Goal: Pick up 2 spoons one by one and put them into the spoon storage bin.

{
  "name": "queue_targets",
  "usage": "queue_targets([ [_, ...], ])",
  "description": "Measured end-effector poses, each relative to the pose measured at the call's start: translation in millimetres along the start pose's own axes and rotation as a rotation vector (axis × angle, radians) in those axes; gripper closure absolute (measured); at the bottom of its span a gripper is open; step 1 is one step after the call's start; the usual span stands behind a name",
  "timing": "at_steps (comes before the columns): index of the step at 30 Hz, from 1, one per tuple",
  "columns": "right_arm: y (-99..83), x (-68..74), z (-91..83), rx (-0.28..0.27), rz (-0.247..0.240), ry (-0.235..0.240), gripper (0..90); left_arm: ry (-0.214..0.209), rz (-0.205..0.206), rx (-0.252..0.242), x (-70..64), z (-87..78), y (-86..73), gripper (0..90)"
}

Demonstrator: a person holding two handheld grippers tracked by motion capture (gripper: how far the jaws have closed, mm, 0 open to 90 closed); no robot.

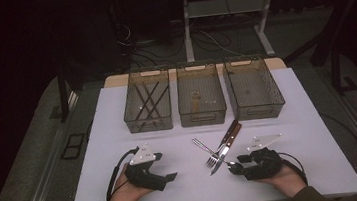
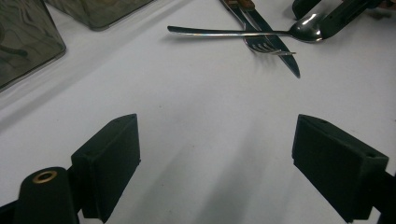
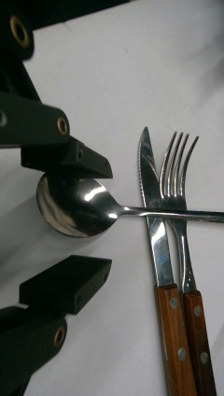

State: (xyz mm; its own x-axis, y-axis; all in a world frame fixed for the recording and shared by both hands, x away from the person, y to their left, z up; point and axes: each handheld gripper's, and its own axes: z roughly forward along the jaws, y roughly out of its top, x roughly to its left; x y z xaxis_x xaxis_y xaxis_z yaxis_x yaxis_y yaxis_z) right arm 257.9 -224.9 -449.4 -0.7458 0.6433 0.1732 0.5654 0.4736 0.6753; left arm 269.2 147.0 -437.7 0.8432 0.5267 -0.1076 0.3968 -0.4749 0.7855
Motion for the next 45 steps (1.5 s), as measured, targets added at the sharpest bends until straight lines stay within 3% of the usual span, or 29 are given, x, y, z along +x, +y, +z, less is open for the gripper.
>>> queue_targets([
  [5,-0.4,5.5,1.2,0.008,-0.059,-0.038,53.0,-0.001,0.000,0.001,-0.2,0.5,-0.1,14.1],
  [14,-0.4,8.7,0.7,0.016,-0.094,-0.027,60.8,0.001,0.000,0.003,-0.2,0.3,-0.1,14.1],
  [30,0.7,8.7,-2.8,-0.004,-0.081,-0.023,79.6,-0.001,0.003,-0.002,-0.6,0.7,-0.1,13.9],
  [38,2.5,8.6,-6.9,-0.033,-0.063,0.015,86.7,0.003,-0.001,-0.008,-0.3,0.3,0.0,13.5],
  [45,3.2,10.8,-7.2,-0.052,-0.093,0.024,88.2,0.011,-0.006,-0.014,-0.4,0.1,0.3,11.9],
])
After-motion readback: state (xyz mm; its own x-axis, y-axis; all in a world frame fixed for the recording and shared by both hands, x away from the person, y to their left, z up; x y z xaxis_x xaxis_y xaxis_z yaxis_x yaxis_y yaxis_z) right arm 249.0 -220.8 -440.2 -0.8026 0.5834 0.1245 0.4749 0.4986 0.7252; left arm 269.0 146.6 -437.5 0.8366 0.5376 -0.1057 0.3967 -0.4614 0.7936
